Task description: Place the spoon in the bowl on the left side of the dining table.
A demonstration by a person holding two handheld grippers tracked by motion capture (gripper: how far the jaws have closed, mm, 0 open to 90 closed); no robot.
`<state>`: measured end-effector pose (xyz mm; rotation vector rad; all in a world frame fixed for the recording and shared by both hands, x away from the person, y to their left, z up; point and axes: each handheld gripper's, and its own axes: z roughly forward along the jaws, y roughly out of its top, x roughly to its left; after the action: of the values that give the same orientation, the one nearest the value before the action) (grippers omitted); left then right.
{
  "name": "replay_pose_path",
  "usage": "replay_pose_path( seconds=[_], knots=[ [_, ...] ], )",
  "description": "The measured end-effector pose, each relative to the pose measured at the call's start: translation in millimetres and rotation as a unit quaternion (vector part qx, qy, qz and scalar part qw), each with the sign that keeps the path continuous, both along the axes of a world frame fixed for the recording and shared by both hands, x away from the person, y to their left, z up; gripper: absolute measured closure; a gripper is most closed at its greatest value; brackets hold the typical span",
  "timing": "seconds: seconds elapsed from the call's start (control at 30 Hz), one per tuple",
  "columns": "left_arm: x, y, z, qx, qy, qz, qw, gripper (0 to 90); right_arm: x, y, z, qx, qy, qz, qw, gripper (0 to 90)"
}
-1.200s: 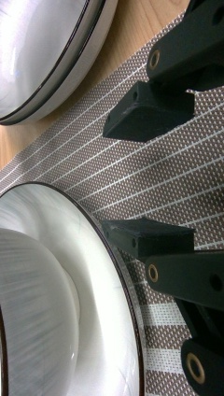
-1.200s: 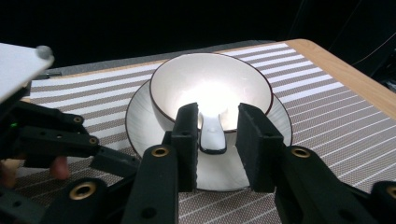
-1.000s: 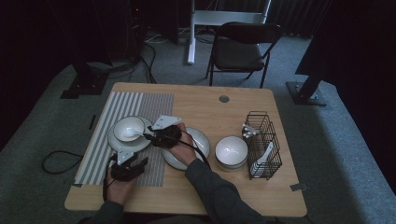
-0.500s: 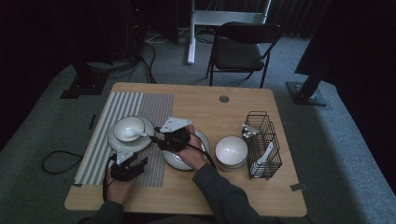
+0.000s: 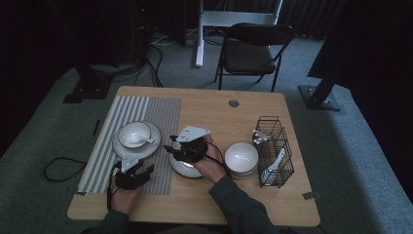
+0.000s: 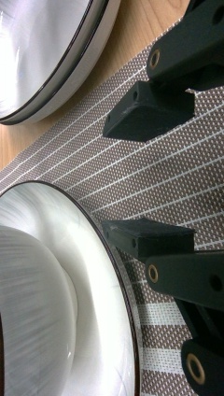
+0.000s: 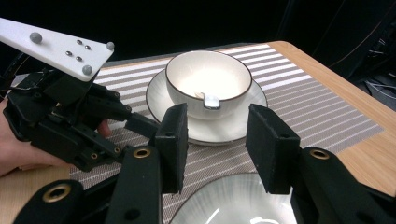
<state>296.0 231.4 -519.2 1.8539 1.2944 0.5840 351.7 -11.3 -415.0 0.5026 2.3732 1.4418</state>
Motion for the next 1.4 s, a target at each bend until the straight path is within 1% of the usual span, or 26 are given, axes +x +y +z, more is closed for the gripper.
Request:
replay_pose_path(
  seconds=[0.17,0.47,0.7,0.9,1.27,1.4],
  knots=[
    [0.0,-0.8,-0.1,0.003,0.0,0.001,1.0,49.9,-3.3,-9.0,-0.3,-0.002,0.005,-0.006,1.0,57.4],
    [-0.2,-1.5,-0.1,0.004,-0.001,0.001,1.0,49.9,-6.0,-24.4,-9.0,-0.004,0.014,-0.019,0.9997,56.9],
    [-0.3,-1.8,-0.1,0.005,-0.002,0.001,1.0,49.9,-5.9,-32.4,-20.0,-0.011,0.028,-0.027,0.9992,55.9],
    [-0.4,-2.1,-0.2,0.006,-0.002,0.001,1.0,49.9,-8.8,-38.0,-25.9,-0.016,0.037,-0.029,0.9987,55.2],
    [-0.6,-2.3,-0.1,0.008,-0.002,0.001,1.0,49.8,-14.1,-48.8,-34.2,-0.02,0.046,-0.037,0.998,55.1],
    [-0.6,-2.4,-0.2,0.008,-0.001,0.0,1.0,49.8,-17.2,-52.4,-35.1,-0.021,0.045,-0.039,0.998,55.1]
  ],
)
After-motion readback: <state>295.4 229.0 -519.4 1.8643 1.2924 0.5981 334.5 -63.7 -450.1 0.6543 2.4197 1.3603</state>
